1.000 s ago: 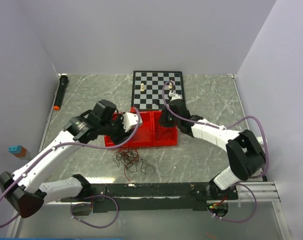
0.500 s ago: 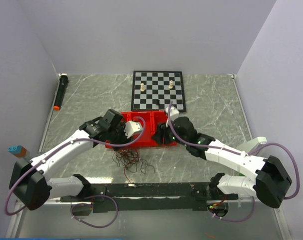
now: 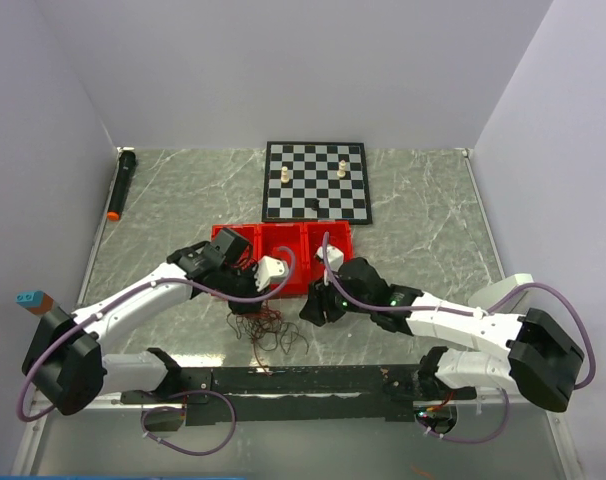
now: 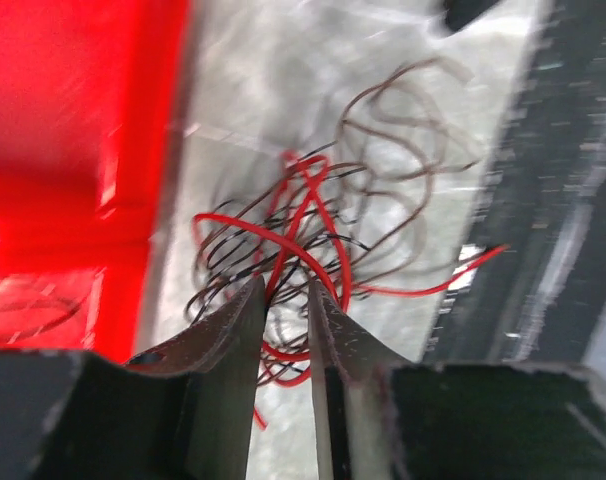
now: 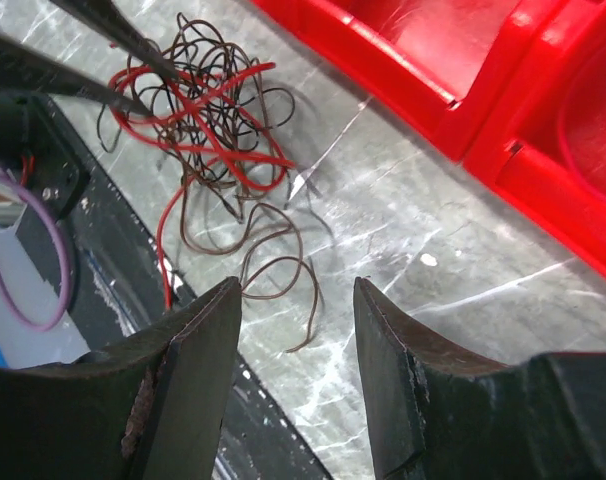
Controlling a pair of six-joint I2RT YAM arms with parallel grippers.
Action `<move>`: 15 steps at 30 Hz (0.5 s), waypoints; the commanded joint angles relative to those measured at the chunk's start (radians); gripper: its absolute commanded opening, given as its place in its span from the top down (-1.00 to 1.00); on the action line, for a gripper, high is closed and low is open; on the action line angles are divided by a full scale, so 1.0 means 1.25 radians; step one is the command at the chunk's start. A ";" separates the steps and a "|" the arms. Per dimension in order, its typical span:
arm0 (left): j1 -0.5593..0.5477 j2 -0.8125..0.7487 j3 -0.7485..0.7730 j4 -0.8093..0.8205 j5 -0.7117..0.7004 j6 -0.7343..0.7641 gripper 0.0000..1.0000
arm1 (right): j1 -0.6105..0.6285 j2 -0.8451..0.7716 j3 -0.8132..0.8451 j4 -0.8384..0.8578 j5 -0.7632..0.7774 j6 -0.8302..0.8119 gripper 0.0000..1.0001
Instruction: Untangle the cables
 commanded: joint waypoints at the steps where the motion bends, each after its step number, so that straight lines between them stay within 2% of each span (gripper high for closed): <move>1: -0.026 -0.035 0.025 -0.012 0.150 0.025 0.37 | 0.030 -0.037 -0.018 0.024 -0.021 0.008 -0.11; 5: -0.030 -0.031 0.041 -0.018 0.132 0.000 0.36 | 0.062 -0.017 -0.013 0.030 -0.036 -0.009 -0.12; 11: -0.021 -0.026 0.007 0.010 -0.056 -0.009 0.33 | 0.113 0.066 0.025 0.039 -0.021 -0.096 -0.18; 15: -0.004 -0.019 -0.005 0.031 -0.095 -0.019 0.30 | 0.114 0.157 0.083 0.022 -0.018 -0.117 -0.18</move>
